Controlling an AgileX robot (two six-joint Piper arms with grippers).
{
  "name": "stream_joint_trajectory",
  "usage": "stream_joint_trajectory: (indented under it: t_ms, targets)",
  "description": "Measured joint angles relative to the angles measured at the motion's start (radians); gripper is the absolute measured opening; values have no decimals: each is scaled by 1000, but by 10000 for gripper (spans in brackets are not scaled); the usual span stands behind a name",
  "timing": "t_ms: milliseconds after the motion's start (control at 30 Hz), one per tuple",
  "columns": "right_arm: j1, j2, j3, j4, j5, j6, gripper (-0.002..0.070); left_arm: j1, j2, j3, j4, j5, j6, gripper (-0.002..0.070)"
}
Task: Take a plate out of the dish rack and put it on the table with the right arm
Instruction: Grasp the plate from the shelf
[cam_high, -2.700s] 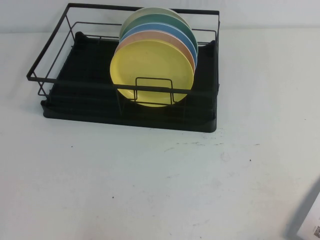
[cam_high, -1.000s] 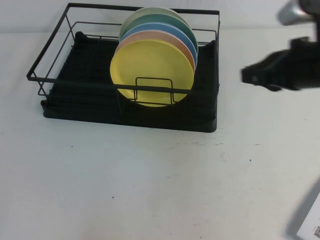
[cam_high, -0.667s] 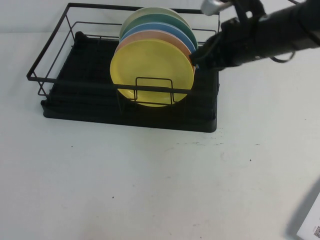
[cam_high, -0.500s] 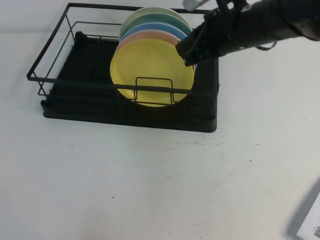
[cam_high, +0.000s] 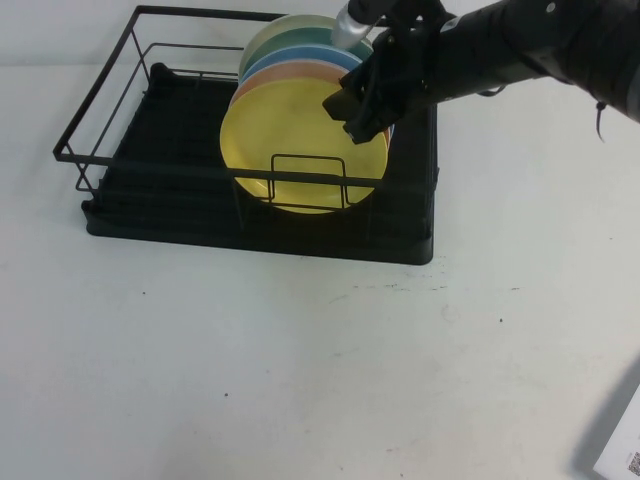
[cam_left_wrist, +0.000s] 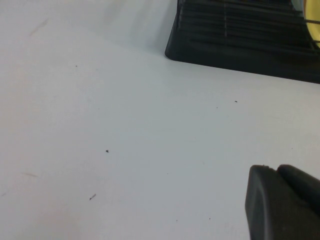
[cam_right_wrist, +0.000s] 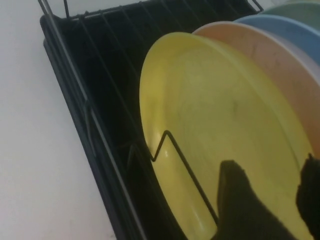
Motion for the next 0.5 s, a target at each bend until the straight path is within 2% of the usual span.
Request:
stream_joint_trajectory:
  t_ms: [500]
  targets:
    - [0,30,-6,-6,-118,-75,249,0,0,0,0,0,0,-4]
